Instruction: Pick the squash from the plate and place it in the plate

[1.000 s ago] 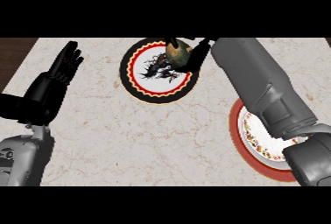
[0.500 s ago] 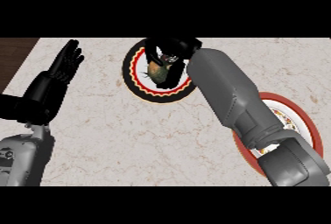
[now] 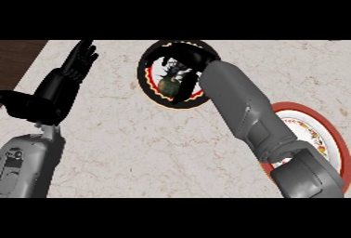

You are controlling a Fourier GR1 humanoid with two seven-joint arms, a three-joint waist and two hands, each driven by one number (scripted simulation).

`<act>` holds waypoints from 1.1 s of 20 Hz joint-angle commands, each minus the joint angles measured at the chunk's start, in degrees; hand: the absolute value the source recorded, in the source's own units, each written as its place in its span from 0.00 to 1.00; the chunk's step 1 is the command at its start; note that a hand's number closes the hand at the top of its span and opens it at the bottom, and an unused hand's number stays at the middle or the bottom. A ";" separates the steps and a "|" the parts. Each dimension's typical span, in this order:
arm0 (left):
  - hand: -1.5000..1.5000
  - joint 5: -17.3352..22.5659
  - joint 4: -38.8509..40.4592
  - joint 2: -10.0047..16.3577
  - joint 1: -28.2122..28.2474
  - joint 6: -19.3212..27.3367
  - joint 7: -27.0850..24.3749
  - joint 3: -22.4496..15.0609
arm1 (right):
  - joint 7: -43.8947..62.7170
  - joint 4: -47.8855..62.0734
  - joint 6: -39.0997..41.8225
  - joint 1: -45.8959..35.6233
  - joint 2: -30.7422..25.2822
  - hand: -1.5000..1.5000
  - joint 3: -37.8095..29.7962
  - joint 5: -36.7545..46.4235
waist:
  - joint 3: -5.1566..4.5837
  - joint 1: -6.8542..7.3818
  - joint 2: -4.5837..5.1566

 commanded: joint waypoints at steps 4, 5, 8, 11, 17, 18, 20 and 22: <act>0.50 0.75 1.19 0.21 -1.31 -1.17 0.27 0.31 | -0.80 -0.39 1.49 -0.80 0.08 0.00 -7.07 -9.01 | 0.04 0.14 0.00; 0.50 -1.36 -0.24 -2.39 1.10 1.08 -0.35 -2.14 | 0.02 -0.06 1.52 -1.21 0.08 0.00 -8.32 -10.55 | 0.04 0.55 -0.17; 0.50 -1.22 1.12 -0.01 -0.03 0.58 -0.37 0.24 | 0.87 0.91 6.66 -2.70 0.08 0.00 -11.29 -13.79 | 0.05 -0.86 -0.13; 0.50 -0.89 0.03 -0.16 1.48 0.74 -0.90 0.69 | 1.34 0.57 7.20 -1.96 -0.37 0.00 -13.48 -15.53 | 0.05 -2.23 -0.15; 0.50 -0.80 -1.24 -0.24 0.62 0.80 1.16 0.39 | 4.46 0.87 12.28 -2.89 -8.41 0.00 -17.52 -19.30 | 0.10 -2.07 0.26; 0.50 0.01 -0.88 0.08 1.10 0.04 -0.13 1.11 | 4.14 1.04 11.28 -1.82 -8.45 0.00 -17.65 -19.35 | 0.07 -1.49 0.64; 0.50 -0.13 -1.82 -0.39 -0.29 0.96 2.11 0.83 | 4.20 1.41 14.60 -1.21 -11.18 0.00 -18.11 -19.79 | 0.14 -1.48 0.72; 0.50 -0.99 -1.04 -0.69 1.31 1.36 0.12 0.77 | 2.51 0.60 15.02 -0.33 -12.55 0.00 -18.58 -20.21 | 0.12 -1.39 0.82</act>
